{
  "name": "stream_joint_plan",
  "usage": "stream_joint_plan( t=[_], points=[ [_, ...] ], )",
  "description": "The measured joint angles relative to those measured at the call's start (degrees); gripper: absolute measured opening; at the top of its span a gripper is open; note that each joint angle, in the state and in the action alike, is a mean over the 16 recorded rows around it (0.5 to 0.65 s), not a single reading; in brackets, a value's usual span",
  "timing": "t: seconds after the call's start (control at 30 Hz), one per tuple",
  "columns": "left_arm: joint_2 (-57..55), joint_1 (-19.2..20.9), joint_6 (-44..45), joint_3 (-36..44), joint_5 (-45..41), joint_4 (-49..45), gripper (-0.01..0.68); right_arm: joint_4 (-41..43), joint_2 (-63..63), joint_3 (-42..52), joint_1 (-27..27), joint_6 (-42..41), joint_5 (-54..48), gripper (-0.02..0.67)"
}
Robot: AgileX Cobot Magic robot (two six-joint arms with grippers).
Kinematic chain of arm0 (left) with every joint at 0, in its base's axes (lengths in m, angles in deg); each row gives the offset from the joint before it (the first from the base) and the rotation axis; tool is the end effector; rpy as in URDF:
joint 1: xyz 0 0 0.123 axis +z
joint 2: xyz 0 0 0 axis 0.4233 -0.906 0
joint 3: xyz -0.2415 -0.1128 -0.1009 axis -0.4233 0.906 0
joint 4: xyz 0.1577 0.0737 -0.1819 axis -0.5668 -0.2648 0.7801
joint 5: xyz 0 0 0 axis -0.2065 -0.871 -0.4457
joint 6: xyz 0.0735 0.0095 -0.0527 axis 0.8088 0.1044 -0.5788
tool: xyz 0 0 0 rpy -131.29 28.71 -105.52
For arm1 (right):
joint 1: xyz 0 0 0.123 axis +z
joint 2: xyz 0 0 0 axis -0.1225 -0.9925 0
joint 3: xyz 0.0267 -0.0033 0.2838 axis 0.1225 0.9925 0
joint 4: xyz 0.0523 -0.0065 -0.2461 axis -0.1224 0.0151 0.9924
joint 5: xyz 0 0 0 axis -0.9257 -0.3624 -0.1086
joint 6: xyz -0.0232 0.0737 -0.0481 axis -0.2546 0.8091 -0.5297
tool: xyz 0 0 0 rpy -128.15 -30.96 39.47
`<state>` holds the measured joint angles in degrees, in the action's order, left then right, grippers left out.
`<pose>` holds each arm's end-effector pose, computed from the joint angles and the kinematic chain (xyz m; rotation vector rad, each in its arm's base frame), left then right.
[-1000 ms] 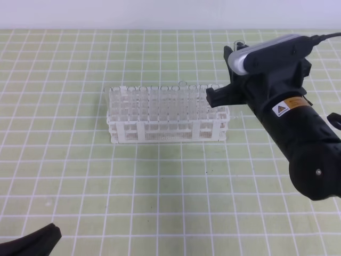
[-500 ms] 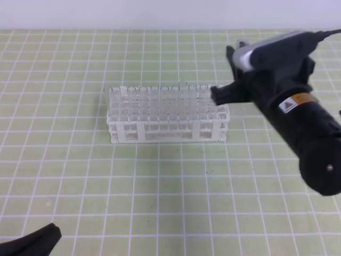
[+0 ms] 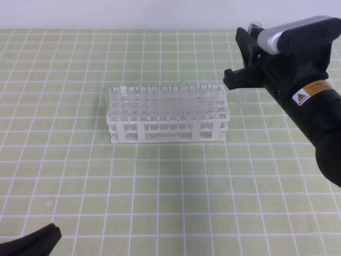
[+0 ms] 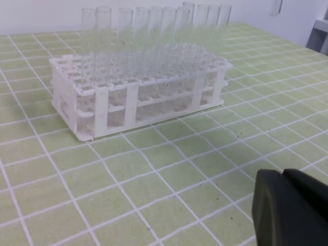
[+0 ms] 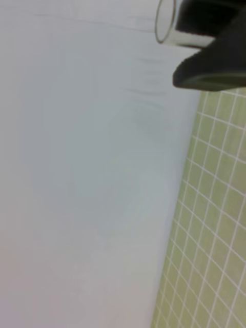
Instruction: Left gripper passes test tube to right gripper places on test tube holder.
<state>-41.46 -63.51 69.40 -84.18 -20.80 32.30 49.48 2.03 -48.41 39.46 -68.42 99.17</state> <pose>0.0585 -0.0462 0.1940 0.5126 1.6830 -0.5491 0.2850 0.1669 0.2990 -0.2972 1.4680 0.3784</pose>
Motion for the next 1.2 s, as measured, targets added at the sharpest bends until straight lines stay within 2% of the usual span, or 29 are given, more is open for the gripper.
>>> stream_joint_plan(
  t=[0.33, 0.9, 1.2],
  points=[
    [0.0, 0.0, 0.06, 0.0, 0.0, 0.0, -0.002, 0.8, -2.74, 0.22, -0.04, -1.28, 3.39, 0.094],
    [0.08, 0.0, 0.17, -0.06, -0.05, -0.01, -0.003, 3.22, -7.6, 4.81, -0.04, 2.53, 17.42, 0.094],
    [-0.08, 0.0, 0.26, 0.13, 0.1, 0.01, -0.002, 4.12, -10.31, 3.88, -0.04, 3.39, 19.3, 0.094]
  ],
)
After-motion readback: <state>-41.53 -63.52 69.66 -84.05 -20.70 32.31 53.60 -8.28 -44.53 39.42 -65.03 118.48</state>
